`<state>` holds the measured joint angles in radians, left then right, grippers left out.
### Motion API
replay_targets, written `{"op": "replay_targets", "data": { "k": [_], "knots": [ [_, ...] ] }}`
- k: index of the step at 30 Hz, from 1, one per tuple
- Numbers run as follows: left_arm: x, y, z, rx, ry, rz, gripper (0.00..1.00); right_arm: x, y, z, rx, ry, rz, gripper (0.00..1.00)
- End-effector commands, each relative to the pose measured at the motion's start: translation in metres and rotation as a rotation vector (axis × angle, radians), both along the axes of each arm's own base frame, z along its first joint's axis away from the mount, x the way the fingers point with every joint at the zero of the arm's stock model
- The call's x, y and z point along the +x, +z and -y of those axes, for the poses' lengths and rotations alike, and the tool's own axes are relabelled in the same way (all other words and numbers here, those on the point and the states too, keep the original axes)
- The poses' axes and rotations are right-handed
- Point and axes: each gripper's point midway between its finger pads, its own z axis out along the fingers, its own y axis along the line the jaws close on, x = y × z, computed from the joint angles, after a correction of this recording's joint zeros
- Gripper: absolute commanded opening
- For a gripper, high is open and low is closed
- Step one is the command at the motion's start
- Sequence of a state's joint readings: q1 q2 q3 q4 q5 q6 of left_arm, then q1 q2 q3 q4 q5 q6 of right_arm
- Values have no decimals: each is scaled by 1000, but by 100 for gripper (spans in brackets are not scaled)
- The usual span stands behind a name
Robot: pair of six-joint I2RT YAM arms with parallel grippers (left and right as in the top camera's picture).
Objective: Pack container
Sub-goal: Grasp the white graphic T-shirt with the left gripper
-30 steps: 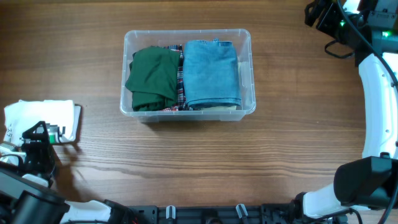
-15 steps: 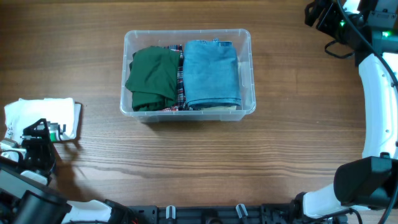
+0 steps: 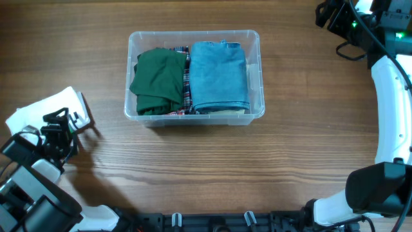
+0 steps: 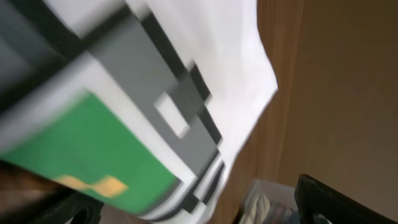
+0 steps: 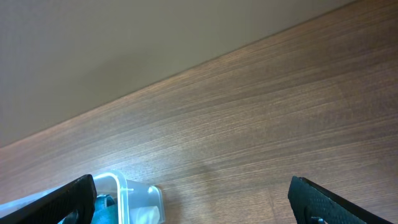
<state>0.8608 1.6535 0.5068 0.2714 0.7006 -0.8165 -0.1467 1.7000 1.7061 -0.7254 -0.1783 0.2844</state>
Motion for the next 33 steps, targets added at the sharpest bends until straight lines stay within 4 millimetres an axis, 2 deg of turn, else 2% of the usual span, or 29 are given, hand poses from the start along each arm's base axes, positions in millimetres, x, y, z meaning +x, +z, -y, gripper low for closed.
{"op": "replay_targets", "data": {
  "k": [1, 5, 9, 15, 17, 22, 25, 29, 33],
  "knots": [
    [-58, -84, 52, -180, 56, -356, 100, 2, -8, 1, 3, -8, -16, 100],
    [-64, -88, 49, -164, 76, -392, 100, 2, -7, 1, 3, -8, -15, 100],
    [-59, -86, 43, -153, 105, -373, 100, 2, -7, 1, 3, -8, -15, 100],
    [-58, -86, 23, -100, 191, -378, 99, 2, -8, 1, 3, -8, -16, 100],
    [-57, -86, 15, -63, 213, -377, 94, 2, -8, 1, 3, -8, -16, 100],
    [-56, -83, -3, 14, 259, -371, 73, 2, -7, 1, 3, -8, -15, 100],
    [-56, -81, -12, 53, 287, -371, 68, 2, -7, 1, 2, -8, -15, 100],
    [-50, -75, -21, 92, 303, -338, 67, 2, -8, 1, 3, -8, -16, 100],
    [-49, -73, -23, 99, 304, -328, 55, 2, -7, 1, 3, -8, -15, 100]
  ]
}}
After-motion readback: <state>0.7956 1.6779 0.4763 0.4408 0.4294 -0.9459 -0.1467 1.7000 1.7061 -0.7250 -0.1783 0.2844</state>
